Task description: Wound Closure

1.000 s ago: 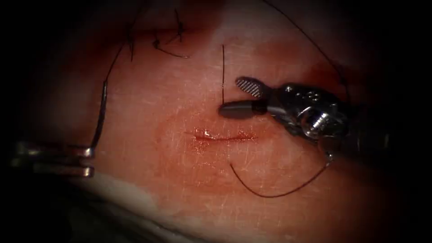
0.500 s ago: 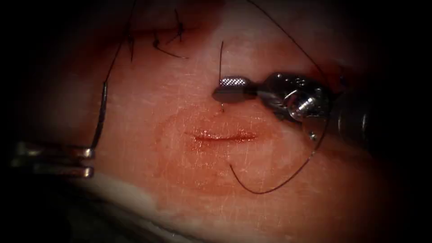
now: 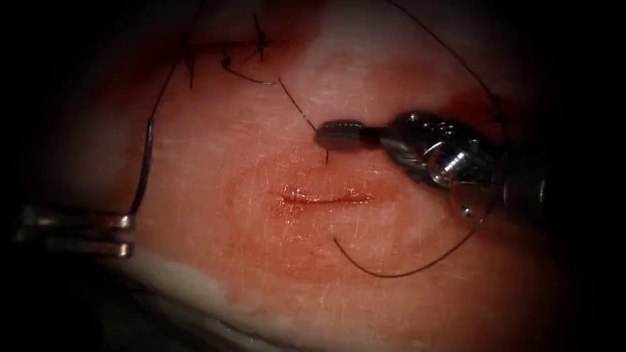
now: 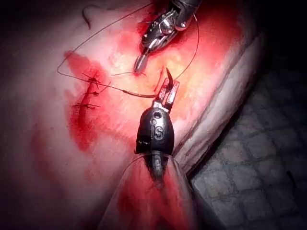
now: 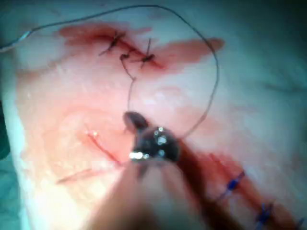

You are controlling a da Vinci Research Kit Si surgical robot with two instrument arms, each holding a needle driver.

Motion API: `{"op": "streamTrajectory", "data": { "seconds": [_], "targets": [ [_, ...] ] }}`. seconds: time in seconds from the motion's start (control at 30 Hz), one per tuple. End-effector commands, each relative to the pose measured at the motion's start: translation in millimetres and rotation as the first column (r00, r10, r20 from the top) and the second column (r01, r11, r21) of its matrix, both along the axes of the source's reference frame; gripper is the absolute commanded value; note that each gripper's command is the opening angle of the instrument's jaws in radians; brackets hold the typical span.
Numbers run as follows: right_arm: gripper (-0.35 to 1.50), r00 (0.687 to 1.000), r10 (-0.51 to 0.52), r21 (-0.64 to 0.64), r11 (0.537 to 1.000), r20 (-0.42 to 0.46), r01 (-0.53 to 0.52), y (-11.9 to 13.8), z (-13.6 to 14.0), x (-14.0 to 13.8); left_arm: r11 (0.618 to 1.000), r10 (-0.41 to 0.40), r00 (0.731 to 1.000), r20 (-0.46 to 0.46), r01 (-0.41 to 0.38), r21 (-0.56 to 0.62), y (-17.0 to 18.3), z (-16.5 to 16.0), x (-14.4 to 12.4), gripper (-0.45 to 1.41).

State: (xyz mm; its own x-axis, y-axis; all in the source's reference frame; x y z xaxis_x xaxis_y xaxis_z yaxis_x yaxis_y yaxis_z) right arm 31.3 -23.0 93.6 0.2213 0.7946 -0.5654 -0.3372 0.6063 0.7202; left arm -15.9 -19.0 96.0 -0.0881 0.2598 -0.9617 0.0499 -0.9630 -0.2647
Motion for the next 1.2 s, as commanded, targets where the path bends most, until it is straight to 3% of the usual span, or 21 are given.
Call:
{"op": "streamTrajectory", "data": {
  "seconds": [0.03, 0.33, 0.37, 0.47, 0.5, 0.53, 0.7, 0.9, 0.93, 1.07, 1.2],
  "targets": [
    [-0.35, 1.0, -0.013, -0.012, 1.0, -0.008, 0.013, -1.0, -0.1, -0.3, 1.0, 0.0, 1.0, 0.001, 0.0, 0.003, -0.6, 0.8, -0.5, -0.45],
    [-0.35, 0.995, -0.077, -0.067, 0.995, -0.067, 0.073, -3.0, -1.1, -0.4, 1.0, -0.001, 1.0, 0.0, 0.001, 0.002, -0.7, 0.9, -0.6, -0.45],
    [-0.27, 0.994, -0.075, -0.07, 0.995, -0.078, 0.069, -3.2, -1.2, -0.3, 1.0, -0.001, 1.0, 0.0, 0.001, 0.002, -0.7, 0.9, -0.6, -0.45],
    [0.83, 0.994, -0.067, -0.105, 0.993, -0.09, 0.057, -3.5, -1.6, -0.4, 1.0, -0.002, 1.0, -0.001, 0.002, 0.002, -0.7, 0.9, -0.7, -0.45],
    [1.08, 0.997, -0.034, -0.118, 0.993, -0.071, 0.025, -3.5, -2.2, -0.8, 1.0, -0.004, 1.0, -0.002, 0.004, 0.002, -0.7, 0.9, -1.0, -0.45],
    [1.13, 0.998, -0.015, -0.128, 0.992, -0.06, 0.008, -3.6, -2.6, -1.3, 1.0, -0.007, 1.0, -0.003, 0.007, 0.002, -0.7, 0.9, -1.2, -0.45],
    [1.18, 0.999, -0.01, -0.148, 0.989, -0.047, 0.003, -4.2, -4.3, -5.4, 1.0, -0.009, 1.0, -0.001, 0.009, 0.002, -0.5, 0.3, -3.2, -0.45],
    [1.18, 0.999, -0.033, -0.153, 0.988, -0.012, 0.031, -5.8, -5.0, -10.2, 1.0, -0.013, 1.0, 0.004, 0.013, -0.001, 0.7, 0.1, -3.4, -0.45],
    [1.18, 0.998, -0.067, -0.153, 0.986, 0.014, 0.069, -6.8, -5.0, -12.6, 1.0, -0.014, 1.0, -0.002, 0.014, 0.001, 1.5, 0.3, -4.1, -0.45],
    [1.11, 0.992, -0.11, -0.163, 0.98, 0.053, 0.117, -8.9, -4.9, -17.6, 1.0, -0.01, 1.0, -0.03, 0.01, -0.003, 4.0, 2.4, -5.4, -0.45],
    [1.1, 0.991, -0.1, -0.163, 0.98, 0.091, 0.114, -9.6, -5.3, -20.5, 1.0, -0.015, 0.999, -0.044, 0.015, -0.013, 6.1, 4.9, -4.9, -0.45]
  ]
}}
